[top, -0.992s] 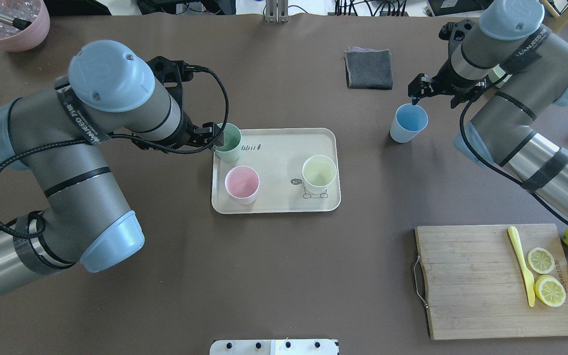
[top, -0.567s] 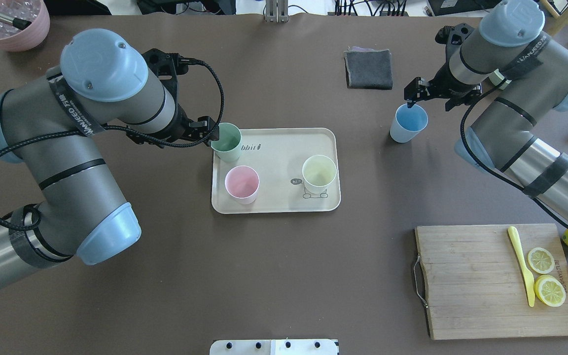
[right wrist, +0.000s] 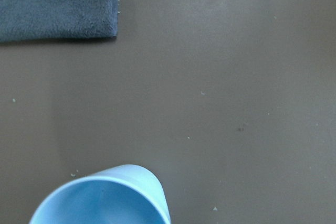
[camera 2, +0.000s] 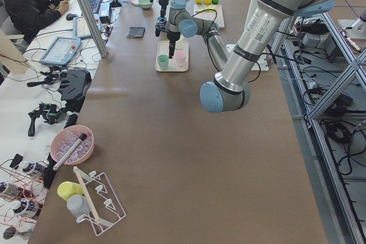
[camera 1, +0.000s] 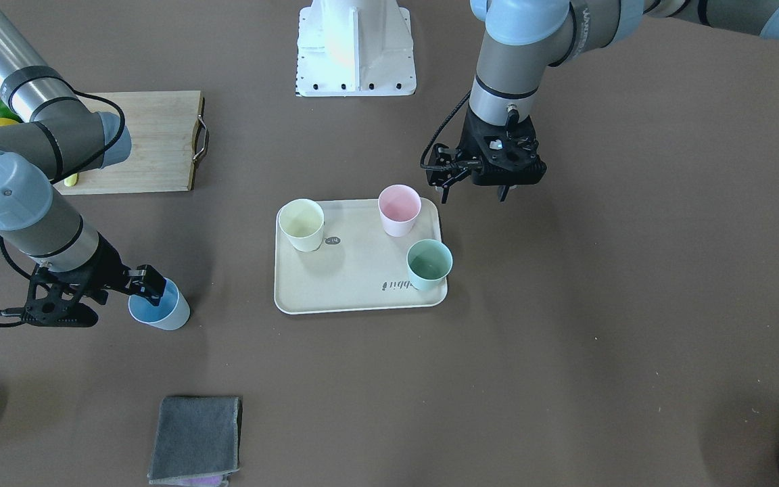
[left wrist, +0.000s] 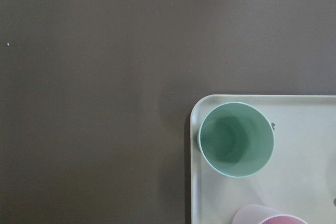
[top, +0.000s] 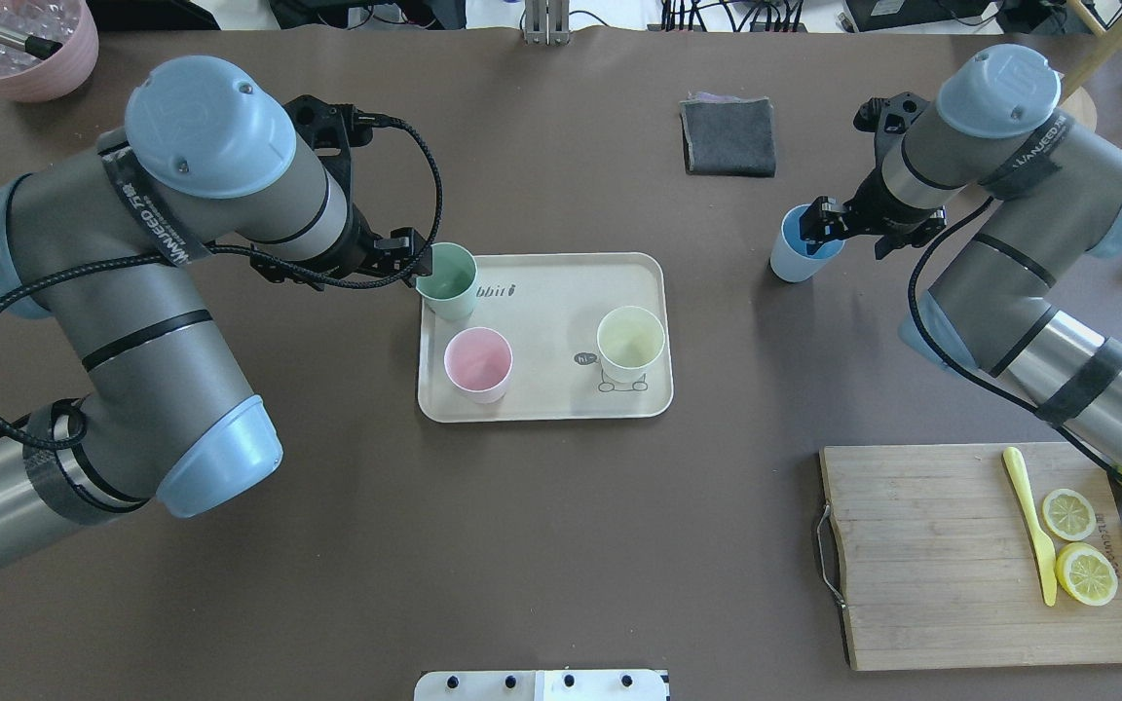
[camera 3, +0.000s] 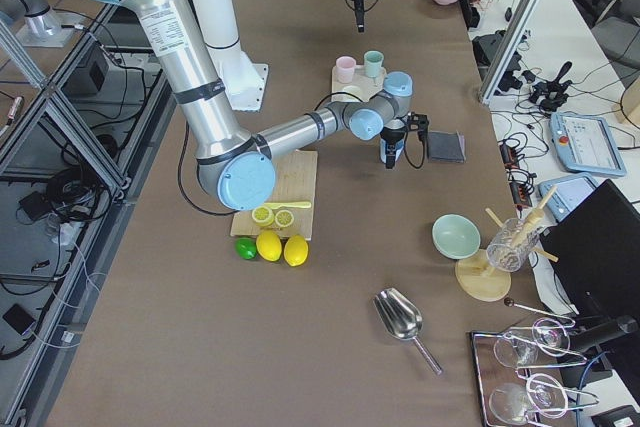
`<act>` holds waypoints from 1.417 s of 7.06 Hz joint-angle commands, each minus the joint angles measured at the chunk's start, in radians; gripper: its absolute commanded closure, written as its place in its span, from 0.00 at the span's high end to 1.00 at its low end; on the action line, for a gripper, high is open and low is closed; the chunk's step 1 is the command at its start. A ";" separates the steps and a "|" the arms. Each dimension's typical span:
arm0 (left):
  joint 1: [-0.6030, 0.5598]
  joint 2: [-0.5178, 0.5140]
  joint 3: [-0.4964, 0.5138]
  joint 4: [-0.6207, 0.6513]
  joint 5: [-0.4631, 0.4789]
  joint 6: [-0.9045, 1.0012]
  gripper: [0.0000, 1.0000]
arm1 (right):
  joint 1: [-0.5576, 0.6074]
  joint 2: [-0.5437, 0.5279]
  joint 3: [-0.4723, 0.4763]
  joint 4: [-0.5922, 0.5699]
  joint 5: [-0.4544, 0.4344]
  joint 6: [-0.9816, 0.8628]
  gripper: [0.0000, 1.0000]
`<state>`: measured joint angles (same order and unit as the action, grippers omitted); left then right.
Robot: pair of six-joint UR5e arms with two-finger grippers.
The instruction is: Place all cups on tray
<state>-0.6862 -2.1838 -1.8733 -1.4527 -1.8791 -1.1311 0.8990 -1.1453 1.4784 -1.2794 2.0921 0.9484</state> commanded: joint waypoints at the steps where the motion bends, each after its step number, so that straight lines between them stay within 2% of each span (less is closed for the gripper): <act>1: -0.001 0.001 -0.003 0.000 0.000 0.001 0.98 | -0.018 0.004 0.000 0.000 -0.003 0.012 0.00; 4: -0.006 0.002 -0.004 0.000 0.002 0.001 0.97 | 0.023 0.025 0.013 -0.003 0.029 0.010 0.00; 6: -0.015 0.002 -0.003 0.000 0.002 0.001 0.97 | 0.058 0.070 0.014 -0.003 0.081 0.010 0.00; 7: -0.028 0.004 -0.001 0.003 0.002 0.061 0.97 | 0.054 0.108 0.011 -0.006 0.086 0.013 0.00; 9: -0.080 0.033 -0.004 0.000 -0.008 0.140 0.97 | 0.006 0.231 0.008 -0.147 0.072 0.045 0.00; 10: -0.099 0.036 -0.004 0.000 -0.008 0.164 0.97 | -0.033 0.257 0.005 -0.149 0.039 0.087 0.00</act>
<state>-0.7589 -2.1572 -1.8765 -1.4520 -1.8844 -1.0077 0.9090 -0.9374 1.4859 -1.3961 2.1595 0.9948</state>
